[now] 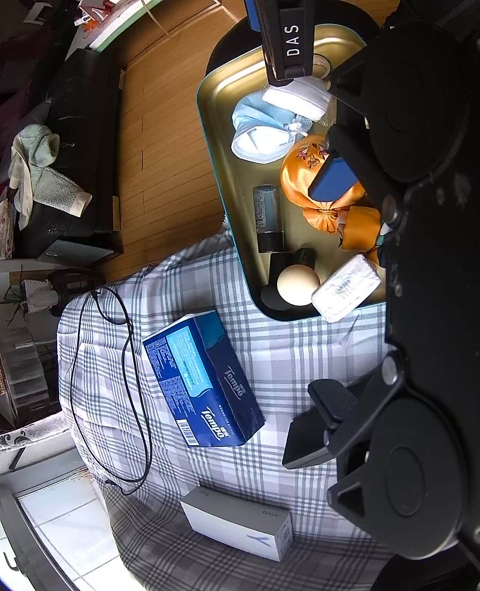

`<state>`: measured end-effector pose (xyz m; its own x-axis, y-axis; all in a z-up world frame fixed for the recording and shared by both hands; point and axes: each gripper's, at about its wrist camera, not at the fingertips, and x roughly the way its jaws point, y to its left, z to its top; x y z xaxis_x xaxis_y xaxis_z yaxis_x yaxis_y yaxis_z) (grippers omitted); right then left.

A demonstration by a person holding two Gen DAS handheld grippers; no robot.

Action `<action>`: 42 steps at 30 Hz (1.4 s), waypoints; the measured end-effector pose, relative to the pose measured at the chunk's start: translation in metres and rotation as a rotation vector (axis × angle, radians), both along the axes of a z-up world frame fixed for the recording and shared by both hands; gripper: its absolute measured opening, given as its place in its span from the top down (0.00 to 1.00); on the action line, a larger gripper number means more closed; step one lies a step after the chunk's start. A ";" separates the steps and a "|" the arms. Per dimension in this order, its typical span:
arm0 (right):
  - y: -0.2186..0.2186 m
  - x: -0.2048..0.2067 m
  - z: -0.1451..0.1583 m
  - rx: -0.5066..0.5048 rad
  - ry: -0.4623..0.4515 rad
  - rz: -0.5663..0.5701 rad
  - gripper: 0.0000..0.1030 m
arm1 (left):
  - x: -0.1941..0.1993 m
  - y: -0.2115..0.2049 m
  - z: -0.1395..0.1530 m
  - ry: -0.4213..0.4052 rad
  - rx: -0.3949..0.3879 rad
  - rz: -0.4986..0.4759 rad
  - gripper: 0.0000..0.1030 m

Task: Organize soft objects

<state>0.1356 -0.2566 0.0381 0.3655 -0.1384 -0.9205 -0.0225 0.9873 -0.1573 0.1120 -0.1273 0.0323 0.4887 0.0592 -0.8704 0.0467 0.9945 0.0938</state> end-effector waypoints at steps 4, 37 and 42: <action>0.000 0.000 -0.001 0.000 0.005 -0.001 0.46 | -0.002 0.001 -0.002 0.010 -0.007 0.001 0.00; 0.008 0.006 -0.014 -0.021 0.059 0.000 0.46 | -0.001 0.011 -0.014 0.041 -0.020 0.000 0.00; 0.007 0.006 -0.014 -0.018 0.061 -0.006 0.46 | -0.001 0.011 -0.015 0.046 -0.023 -0.002 0.00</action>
<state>0.1416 -0.2495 0.0237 0.3079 -0.1572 -0.9383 -0.0271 0.9844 -0.1738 0.1107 -0.1160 0.0170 0.4481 0.0383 -0.8932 0.0526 0.9962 0.0691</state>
